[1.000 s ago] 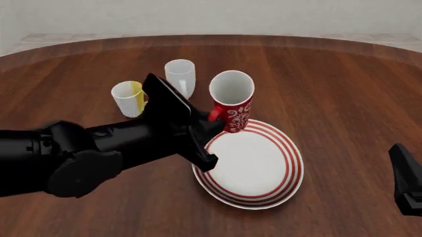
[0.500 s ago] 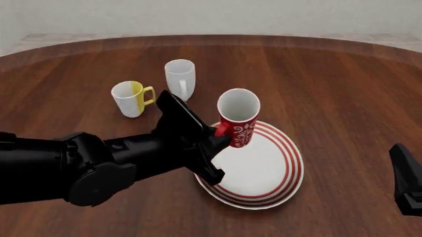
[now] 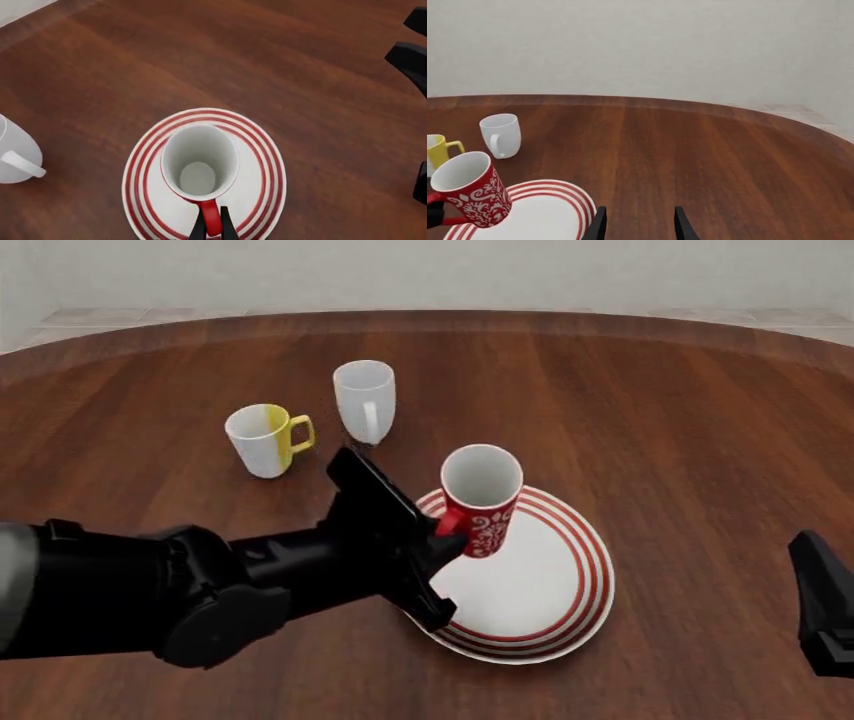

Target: Pick up the red mug and put it on the plate

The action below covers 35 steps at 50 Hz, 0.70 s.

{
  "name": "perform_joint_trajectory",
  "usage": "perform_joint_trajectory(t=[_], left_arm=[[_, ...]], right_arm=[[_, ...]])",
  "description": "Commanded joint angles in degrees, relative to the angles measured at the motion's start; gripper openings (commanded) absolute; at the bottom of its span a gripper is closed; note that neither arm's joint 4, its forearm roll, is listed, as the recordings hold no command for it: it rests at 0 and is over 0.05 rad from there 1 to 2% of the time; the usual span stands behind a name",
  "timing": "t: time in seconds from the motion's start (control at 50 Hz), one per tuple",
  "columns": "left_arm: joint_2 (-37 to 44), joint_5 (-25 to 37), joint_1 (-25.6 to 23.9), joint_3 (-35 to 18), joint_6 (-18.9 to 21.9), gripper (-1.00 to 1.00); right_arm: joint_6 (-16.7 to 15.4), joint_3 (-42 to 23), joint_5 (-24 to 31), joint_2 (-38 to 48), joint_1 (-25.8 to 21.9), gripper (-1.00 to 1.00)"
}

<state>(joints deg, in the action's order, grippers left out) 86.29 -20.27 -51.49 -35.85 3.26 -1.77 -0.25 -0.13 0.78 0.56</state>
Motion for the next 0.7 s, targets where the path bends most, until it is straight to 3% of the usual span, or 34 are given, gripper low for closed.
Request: perform_joint_trajectory(t=[0.02, 0.7], left_arm=[[1.8, -1.2, -0.1, 0.1, -0.2, -1.00], [6.0, -1.2, -0.8, -1.5, -1.4, -1.00]], right_arm=[[0.2, 0.0, 0.0, -0.1, 0.1, 1.00], [0.4, 0.0, 0.0, -0.2, 0.1, 1.00]])
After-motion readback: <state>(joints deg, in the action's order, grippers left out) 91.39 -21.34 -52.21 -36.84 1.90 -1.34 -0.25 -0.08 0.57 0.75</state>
